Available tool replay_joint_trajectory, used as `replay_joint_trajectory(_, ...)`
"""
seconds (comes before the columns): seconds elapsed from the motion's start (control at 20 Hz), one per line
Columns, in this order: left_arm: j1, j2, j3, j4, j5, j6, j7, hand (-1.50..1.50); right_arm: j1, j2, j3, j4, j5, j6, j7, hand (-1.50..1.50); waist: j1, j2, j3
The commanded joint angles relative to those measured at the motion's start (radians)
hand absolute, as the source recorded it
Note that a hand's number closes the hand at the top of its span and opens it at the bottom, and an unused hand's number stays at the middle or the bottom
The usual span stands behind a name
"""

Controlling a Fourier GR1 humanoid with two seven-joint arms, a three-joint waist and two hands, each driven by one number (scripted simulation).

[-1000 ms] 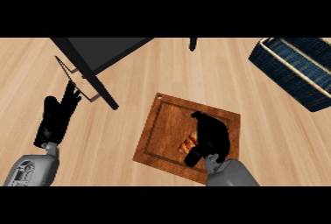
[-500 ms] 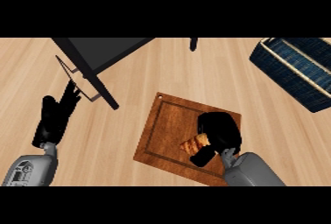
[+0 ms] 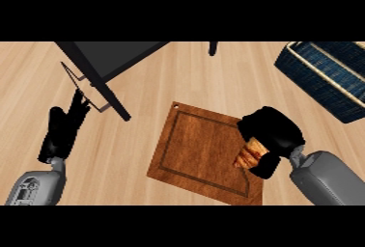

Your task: Pick the croissant from the cutting board and place it in the basket

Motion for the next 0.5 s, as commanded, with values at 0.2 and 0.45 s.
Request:
replay_joint_trajectory(0.2,-0.021,-0.008,0.001,0.003,-0.007,-0.004,-0.005,0.00,0.026,-0.002,-0.217,-0.156,-0.255,0.100,-0.085,1.50,-0.020,-0.003,0.001)
replay_joint_trajectory(0.45,0.018,0.006,0.012,-0.033,0.004,-0.013,-0.003,0.00,0.043,0.087,-0.380,-0.342,-0.521,0.184,0.033,1.50,-0.041,-0.013,0.000)
